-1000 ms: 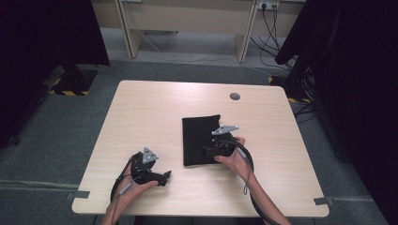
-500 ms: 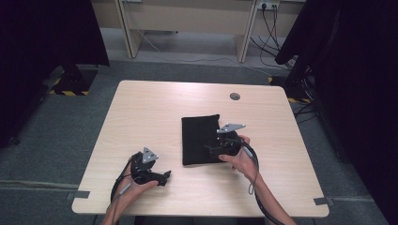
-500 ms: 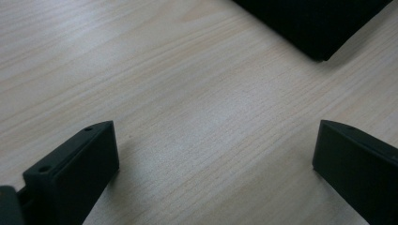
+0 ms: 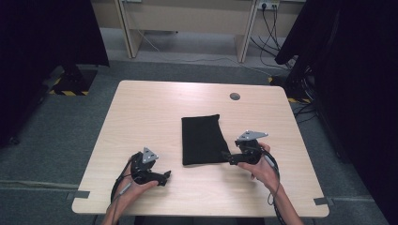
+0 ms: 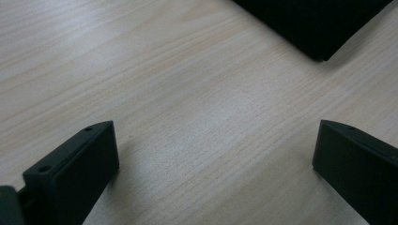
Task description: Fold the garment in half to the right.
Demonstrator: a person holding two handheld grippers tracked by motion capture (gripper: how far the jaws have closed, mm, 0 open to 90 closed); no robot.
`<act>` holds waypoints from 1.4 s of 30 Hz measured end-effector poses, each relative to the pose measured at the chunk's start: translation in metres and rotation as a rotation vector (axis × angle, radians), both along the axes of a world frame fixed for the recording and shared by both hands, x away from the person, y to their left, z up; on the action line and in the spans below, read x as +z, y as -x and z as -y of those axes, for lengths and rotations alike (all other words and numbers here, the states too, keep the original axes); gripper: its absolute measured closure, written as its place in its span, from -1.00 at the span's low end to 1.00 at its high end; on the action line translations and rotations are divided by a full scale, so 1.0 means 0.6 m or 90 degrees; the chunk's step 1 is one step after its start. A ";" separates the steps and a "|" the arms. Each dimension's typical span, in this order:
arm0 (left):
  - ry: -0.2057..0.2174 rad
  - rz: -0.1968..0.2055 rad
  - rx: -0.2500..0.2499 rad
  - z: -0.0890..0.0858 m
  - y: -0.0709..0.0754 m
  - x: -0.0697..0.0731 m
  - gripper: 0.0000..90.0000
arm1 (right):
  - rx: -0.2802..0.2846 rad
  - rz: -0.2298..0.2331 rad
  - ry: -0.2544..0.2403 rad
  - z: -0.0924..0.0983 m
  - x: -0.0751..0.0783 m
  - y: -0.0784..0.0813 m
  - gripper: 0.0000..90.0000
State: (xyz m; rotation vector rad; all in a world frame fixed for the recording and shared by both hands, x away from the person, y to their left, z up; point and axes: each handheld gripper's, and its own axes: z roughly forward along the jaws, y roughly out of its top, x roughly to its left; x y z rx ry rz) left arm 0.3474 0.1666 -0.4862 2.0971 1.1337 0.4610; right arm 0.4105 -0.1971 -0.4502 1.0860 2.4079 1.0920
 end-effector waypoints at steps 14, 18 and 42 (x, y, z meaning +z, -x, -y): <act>0.000 0.000 0.000 0.000 0.000 0.000 -1.00 | -0.002 -0.005 -0.003 0.022 -0.021 0.024 -0.47; 0.001 0.001 0.000 0.000 0.000 0.000 -1.00 | -0.002 -0.008 0.005 0.031 -0.027 0.032 -0.51; 0.000 0.001 0.001 0.000 0.000 0.000 -1.00 | -0.034 -0.013 0.050 0.069 -0.044 0.066 -0.64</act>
